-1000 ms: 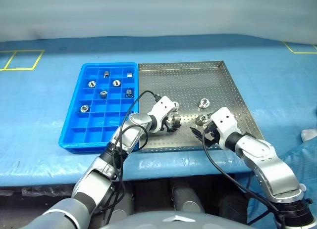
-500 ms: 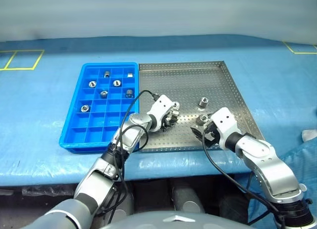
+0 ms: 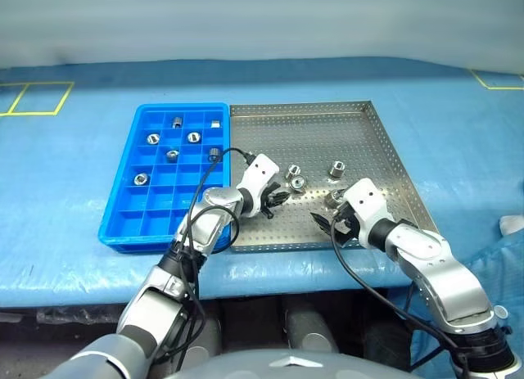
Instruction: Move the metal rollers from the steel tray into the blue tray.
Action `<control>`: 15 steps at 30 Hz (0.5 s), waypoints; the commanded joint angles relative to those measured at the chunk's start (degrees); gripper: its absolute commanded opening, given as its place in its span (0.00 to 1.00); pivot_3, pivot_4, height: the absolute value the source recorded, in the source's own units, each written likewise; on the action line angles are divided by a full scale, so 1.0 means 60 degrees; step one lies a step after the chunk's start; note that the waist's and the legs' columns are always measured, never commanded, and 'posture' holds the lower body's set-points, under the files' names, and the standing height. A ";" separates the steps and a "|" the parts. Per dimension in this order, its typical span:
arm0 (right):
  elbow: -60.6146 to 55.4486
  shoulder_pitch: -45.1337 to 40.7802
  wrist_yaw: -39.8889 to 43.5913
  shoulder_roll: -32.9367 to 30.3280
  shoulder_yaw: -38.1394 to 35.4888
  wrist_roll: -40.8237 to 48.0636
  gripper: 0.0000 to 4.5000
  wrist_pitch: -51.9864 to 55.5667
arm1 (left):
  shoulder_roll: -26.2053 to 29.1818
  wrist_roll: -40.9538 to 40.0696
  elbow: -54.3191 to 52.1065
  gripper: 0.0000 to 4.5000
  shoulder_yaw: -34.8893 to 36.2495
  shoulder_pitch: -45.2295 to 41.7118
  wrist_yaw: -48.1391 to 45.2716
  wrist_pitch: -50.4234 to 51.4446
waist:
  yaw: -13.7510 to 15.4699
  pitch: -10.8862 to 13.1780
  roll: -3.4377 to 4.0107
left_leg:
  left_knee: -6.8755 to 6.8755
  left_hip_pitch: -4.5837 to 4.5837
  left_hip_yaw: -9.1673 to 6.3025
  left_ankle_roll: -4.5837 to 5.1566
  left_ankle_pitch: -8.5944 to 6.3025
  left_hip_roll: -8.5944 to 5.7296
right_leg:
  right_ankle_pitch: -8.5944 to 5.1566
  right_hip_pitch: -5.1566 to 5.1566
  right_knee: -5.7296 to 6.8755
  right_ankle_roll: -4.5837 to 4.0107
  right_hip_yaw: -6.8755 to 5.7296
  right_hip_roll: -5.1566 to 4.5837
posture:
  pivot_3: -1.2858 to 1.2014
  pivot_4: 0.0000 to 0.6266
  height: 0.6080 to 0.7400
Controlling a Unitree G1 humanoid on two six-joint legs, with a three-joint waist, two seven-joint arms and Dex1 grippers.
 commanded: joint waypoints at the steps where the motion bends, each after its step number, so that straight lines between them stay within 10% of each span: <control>1: -0.0165 -0.0124 0.0053 0.0008 -0.0005 -0.0050 1.00 -0.0176 | -0.0109 -0.0157 -0.0374 0.62 0.0289 -0.0096 0.0178 -0.0024 | 0.0025 0.0000 0.0000 | 0.0000 0.0001 0.0000 0.0000 0.0000 0.0000 | 0.0000 0.0000 0.0000 0.0000 0.0000 0.0000 | 0.47 0.24 1.00; 15: 0.1778 -0.1637 -0.0786 0.1233 -0.0543 -0.0125 1.00 -0.0869 | -0.0259 -0.0128 -0.0087 0.62 0.0985 -0.0263 0.0827 -0.0291 | 0.0032 0.0000 0.0000 | 0.0002 0.0006 0.0003 0.0000 0.0001 0.0001 | 0.0002 0.0003 0.0001 0.0003 0.0001 0.0002 | 0.47 0.24 1.00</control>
